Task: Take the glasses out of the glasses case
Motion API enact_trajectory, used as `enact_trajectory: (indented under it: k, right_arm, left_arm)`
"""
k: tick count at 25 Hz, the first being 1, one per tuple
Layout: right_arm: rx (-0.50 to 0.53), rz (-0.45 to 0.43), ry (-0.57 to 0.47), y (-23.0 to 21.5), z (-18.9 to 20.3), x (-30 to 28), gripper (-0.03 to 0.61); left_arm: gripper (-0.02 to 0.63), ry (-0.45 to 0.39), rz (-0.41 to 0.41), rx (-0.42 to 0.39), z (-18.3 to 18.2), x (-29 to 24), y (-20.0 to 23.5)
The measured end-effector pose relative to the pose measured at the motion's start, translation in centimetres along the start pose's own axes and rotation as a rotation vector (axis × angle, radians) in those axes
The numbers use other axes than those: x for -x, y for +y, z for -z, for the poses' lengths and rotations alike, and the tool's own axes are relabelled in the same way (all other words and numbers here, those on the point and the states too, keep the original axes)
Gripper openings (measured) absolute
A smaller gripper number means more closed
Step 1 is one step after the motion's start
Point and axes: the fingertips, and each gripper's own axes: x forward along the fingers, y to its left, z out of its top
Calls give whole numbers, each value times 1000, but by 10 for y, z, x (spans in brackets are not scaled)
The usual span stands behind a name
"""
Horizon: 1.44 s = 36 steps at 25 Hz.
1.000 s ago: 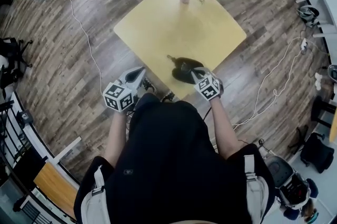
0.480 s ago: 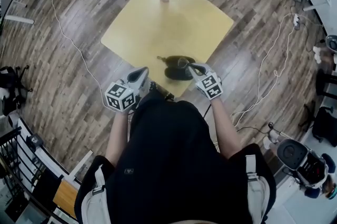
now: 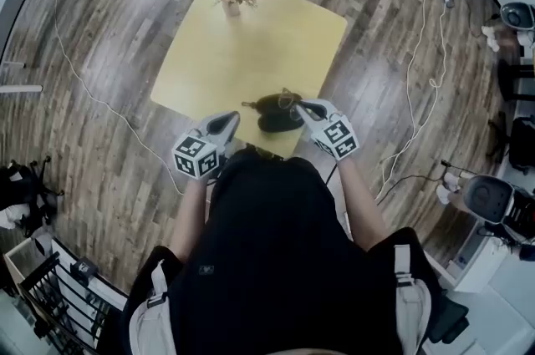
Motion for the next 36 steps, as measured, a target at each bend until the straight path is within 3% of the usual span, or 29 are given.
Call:
enact_trajectory:
  k: [10,19,28,36]
  right_arm:
    - [-76,173,-93,5,-23,20,17]
    - [-132,294,-104,31,-4,31,17]
    - [-118,325,-141,42,-11,30,17]
    - [-86,299,-150,46,-28,12,18]
  left_arm:
    - [11,80,177,-76,-5,-18,6]
    - [11,120,265,-126,6,-21,10]
    - [11,102,285,-149,6,-7,9]
    - [11,91,264,-146,3,2,25]
